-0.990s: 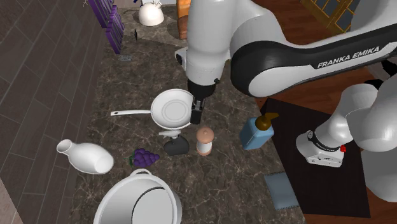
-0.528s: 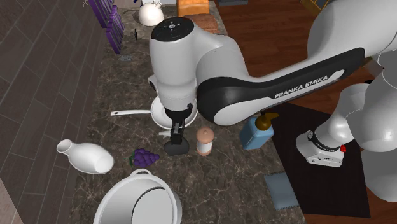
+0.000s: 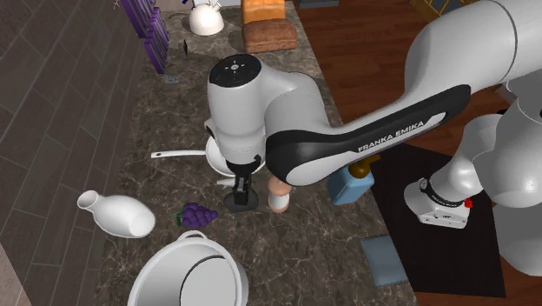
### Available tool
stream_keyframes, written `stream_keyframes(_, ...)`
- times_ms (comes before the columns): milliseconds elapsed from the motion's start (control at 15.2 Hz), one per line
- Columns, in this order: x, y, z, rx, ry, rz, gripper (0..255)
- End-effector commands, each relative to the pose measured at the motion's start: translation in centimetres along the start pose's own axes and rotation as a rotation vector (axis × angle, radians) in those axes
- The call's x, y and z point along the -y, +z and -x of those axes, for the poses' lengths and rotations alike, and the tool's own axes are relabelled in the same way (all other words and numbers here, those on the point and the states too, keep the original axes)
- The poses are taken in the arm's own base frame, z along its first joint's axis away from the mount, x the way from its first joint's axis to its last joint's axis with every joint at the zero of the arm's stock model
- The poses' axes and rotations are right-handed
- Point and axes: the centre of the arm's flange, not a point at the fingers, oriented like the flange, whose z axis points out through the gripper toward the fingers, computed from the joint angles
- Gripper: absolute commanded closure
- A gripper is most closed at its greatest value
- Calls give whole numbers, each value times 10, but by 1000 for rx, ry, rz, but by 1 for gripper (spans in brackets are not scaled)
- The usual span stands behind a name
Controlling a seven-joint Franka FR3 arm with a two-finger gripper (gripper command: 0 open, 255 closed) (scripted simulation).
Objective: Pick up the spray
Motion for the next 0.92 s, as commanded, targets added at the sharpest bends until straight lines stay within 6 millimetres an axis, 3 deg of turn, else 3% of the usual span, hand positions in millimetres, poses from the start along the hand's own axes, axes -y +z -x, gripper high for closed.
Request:
stream_keyframes(0, -1, 2, 0, -1, 0, 0, 255)
stream_keyframes(594, 0, 2, 0, -1, 0, 0, 255)
stream_keyframes(858, 1, -19, -2, -1, 0, 0, 255)
